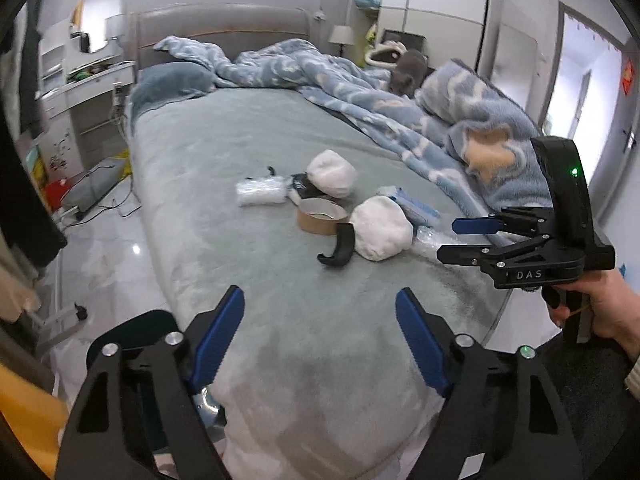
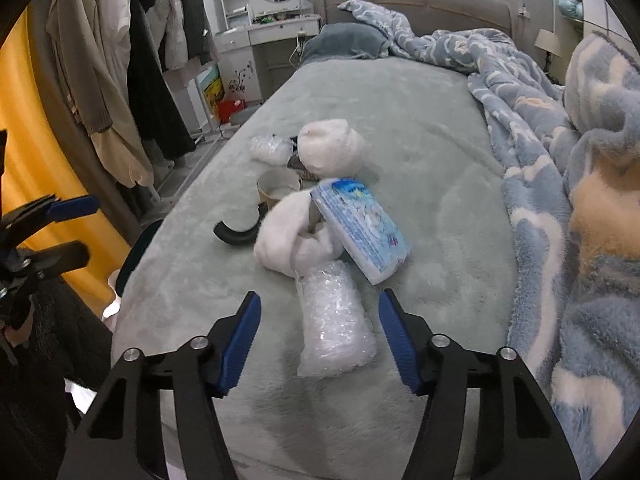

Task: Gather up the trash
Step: 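Reach the right tool to the bubble-wrap bundle and close on it, then carry the bubble wrap in the right tool over the teal wastebasket, then open the right tool to drop the bubble wrap into the wastebasket, then grasp the blue-and-white wipes packet with the right tool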

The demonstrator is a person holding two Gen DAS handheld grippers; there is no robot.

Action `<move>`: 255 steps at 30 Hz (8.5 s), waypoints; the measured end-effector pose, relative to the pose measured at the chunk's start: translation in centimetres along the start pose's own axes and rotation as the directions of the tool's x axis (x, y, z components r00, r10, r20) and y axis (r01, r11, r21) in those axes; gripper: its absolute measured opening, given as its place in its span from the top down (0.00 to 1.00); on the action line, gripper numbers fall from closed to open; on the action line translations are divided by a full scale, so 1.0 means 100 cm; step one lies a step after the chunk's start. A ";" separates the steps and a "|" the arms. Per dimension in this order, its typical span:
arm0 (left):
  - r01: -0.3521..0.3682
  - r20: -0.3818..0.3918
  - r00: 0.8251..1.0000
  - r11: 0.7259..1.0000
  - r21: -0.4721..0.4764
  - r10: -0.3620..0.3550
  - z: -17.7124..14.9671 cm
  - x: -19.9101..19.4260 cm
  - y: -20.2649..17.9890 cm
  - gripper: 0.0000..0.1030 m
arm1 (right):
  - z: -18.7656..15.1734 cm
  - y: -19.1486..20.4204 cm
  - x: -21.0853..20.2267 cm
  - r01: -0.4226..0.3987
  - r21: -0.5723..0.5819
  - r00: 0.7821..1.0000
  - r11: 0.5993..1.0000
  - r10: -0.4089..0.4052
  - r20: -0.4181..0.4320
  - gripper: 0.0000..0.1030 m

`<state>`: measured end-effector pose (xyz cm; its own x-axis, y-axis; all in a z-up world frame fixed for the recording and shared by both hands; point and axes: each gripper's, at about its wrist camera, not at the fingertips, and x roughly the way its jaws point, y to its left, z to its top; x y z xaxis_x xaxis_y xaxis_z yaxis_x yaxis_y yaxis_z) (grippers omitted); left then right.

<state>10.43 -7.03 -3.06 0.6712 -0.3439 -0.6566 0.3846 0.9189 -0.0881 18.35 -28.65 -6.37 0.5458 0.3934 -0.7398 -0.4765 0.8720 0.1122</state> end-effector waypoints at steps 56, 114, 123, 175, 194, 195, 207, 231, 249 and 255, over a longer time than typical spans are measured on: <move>0.084 -0.077 0.993 0.988 -0.131 -0.094 0.030 0.092 0.030 0.79 | 0.035 -0.010 -0.012 -0.139 0.031 0.982 0.990 0.134 0.131 0.65; -0.291 -0.450 0.891 0.830 -0.475 0.055 -0.109 0.038 0.252 0.45 | 0.123 0.221 0.133 -0.409 -0.106 0.912 0.906 0.403 -0.073 0.65; -0.336 -0.406 0.904 0.809 -0.482 0.133 -0.110 0.010 0.271 0.40 | 0.118 0.239 0.165 -0.378 -0.095 0.920 0.921 0.362 -0.150 0.65; -0.153 0.141 0.962 0.891 -0.428 0.232 -0.024 -0.107 0.238 0.53 | 0.071 0.289 0.210 -0.323 -0.255 0.916 0.912 0.233 -0.327 0.37; -0.067 0.171 0.977 0.946 -0.316 0.126 0.022 -0.056 0.151 0.40 | 0.090 0.172 0.115 -0.164 -0.205 0.986 0.965 0.154 -0.062 0.37; -0.062 0.171 0.978 0.947 -0.316 0.121 0.022 -0.054 0.149 0.40 | 0.090 0.165 0.110 -0.154 -0.199 0.988 0.968 0.148 -0.047 0.37; -0.027 0.158 0.985 0.964 -0.263 0.071 0.036 -0.022 0.106 0.32 | 0.086 0.101 0.066 -0.066 -0.130 0.995 0.989 0.075 0.065 0.32; 0.036 0.049 0.998 0.980 -0.195 -0.027 0.038 0.040 0.053 0.30 | 0.066 0.012 0.047 -0.011 -0.027 0.998 1.000 0.013 0.057 0.29; 0.092 -0.037 0.995 0.988 -0.126 -0.098 0.035 0.086 0.008 0.28 | 0.055 -0.034 0.051 -0.067 0.010 0.997 0.998 0.067 0.032 0.45; 0.118 -0.052 0.991 0.986 -0.113 -0.125 0.035 0.100 -0.009 0.27 | 0.048 -0.055 0.057 -0.058 0.066 0.998 0.996 0.058 0.000 0.67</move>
<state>18.98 -12.01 -6.95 0.5842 -0.4453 -0.6785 0.3870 0.8877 -0.2494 27.40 -29.81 -8.02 0.5171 0.4431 -0.7323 -0.4608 0.8651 0.1981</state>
